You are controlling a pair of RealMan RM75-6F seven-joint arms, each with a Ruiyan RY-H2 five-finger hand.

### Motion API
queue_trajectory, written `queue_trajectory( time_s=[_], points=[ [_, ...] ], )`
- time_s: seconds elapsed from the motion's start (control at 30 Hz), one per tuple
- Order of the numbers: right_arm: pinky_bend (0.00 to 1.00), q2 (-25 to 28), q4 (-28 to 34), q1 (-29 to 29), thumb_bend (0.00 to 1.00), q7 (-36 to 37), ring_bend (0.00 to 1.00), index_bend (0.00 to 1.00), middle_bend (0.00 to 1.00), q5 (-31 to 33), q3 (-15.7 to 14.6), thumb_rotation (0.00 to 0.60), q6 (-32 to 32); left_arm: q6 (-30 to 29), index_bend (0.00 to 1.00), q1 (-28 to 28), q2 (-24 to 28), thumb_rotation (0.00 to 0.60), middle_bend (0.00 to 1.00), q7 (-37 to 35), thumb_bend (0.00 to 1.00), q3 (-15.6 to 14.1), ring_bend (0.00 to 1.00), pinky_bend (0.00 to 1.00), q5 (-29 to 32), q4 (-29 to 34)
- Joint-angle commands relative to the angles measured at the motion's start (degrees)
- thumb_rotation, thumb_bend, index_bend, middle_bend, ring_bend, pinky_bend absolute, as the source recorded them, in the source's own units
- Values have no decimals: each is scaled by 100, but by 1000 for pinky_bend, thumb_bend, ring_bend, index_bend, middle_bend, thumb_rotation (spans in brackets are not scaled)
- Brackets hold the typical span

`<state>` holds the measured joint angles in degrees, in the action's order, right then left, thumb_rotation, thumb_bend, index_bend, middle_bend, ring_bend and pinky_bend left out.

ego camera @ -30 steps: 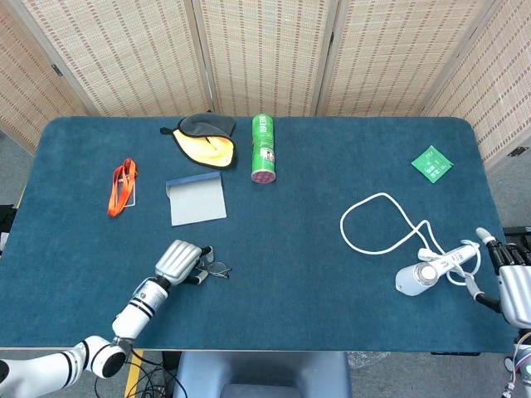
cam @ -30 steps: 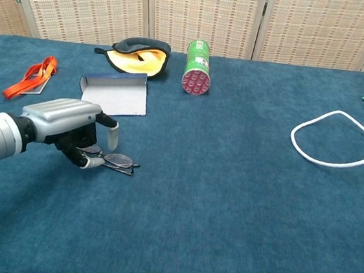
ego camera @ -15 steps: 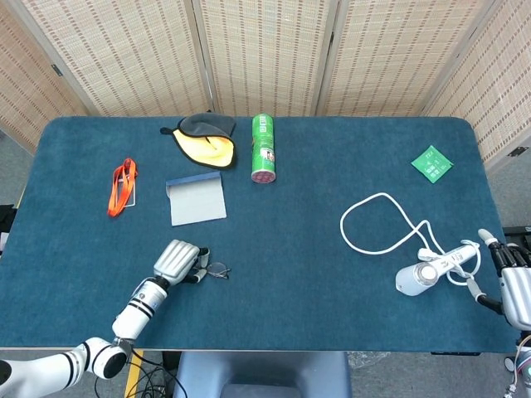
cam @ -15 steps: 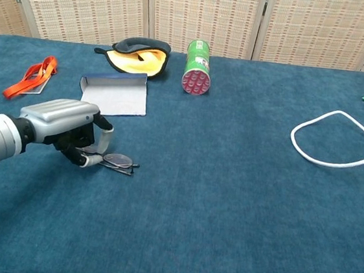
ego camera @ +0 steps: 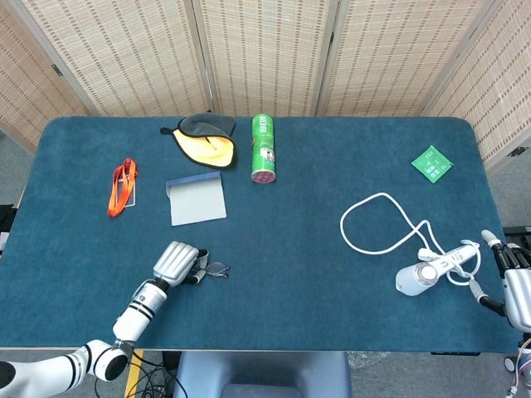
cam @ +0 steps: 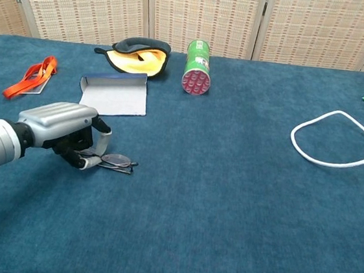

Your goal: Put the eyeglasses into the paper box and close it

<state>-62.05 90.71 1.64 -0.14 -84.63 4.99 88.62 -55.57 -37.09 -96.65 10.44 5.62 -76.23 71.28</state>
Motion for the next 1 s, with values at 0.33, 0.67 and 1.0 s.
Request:
queue_trajectory(
  time_s=[0.33, 0.67, 1.0],
  points=[
    [233, -43, -53, -25, 281, -9, 347, 100, 240, 43, 30, 600, 30, -253, 716, -30, -52, 600, 1000, -133, 488, 307, 952, 1000, 103, -146],
    [243, -58, 16, 7, 281, -137, 355, 100, 245, 34, 56, 600, 13, -82, 710, -409, -190, 600, 1000, -343, 488, 1077, 952, 1000, 709, -814],
    [242, 9, 149, -51, 281, -284, 361, 100, 244, 28, 43, 600, 89, 607, 697, -1016, -621, 600, 1000, -612, 487, 1450, 948, 1000, 1155, -2097]
  ],
)
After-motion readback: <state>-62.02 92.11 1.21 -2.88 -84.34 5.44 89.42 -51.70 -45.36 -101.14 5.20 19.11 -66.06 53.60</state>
